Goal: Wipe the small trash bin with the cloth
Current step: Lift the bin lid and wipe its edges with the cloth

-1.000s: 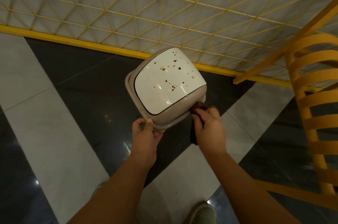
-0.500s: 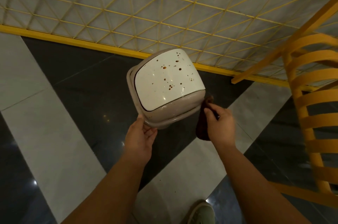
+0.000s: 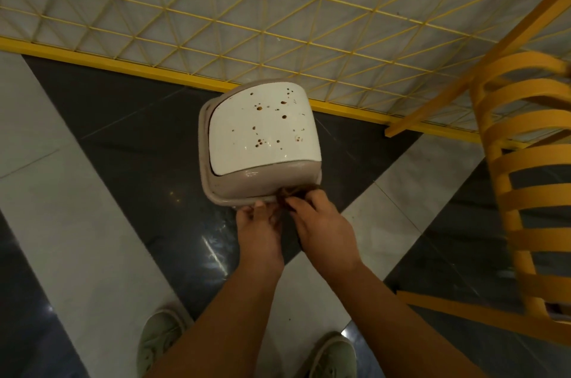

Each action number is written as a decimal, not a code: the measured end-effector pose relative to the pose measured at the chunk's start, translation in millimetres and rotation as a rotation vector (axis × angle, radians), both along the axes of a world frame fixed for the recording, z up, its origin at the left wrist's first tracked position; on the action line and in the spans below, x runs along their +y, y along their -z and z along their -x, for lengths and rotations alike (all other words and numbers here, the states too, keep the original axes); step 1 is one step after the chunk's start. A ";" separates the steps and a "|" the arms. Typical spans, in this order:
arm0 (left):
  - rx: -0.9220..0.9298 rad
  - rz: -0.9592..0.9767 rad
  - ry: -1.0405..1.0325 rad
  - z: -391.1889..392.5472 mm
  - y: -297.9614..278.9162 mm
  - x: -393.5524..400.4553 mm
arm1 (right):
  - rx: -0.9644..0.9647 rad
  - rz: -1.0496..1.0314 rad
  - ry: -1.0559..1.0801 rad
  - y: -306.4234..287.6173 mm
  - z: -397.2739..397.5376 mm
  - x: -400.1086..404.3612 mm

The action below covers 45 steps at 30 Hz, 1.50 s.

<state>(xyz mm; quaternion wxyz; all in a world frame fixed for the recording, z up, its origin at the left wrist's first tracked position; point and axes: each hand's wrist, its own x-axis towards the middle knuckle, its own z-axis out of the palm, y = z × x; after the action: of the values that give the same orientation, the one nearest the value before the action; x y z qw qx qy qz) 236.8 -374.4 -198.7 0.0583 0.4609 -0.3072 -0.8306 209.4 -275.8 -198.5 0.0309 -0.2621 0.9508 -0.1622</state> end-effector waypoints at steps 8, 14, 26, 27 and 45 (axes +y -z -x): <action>0.002 0.058 0.055 -1.9 3.2 -4.4 | 0.088 -0.099 0.072 -6.5 4.3 19.5; 0.002 0.029 0.100 -8.7 3.5 -10.3 | 0.065 -0.165 -0.097 -0.3 -14.9 -27.2; 0.026 0.024 0.101 -8.7 0.1 -16.2 | 0.106 -0.129 0.027 -3.8 -12.4 10.7; 0.017 0.020 0.101 -9.2 0.2 -14.8 | 0.091 -0.134 -0.005 -1.4 -16.2 1.5; -0.025 0.031 0.033 -4.4 -3.6 -6.1 | 0.291 0.305 -0.017 -53.2 10.8 5.0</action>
<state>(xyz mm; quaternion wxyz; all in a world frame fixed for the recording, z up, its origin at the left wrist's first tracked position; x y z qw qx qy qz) 241.3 -380.4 -195.1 0.0477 0.4652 -0.3283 -0.8207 198.6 -270.9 -145.3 -0.1453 -0.2923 0.9075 -0.2645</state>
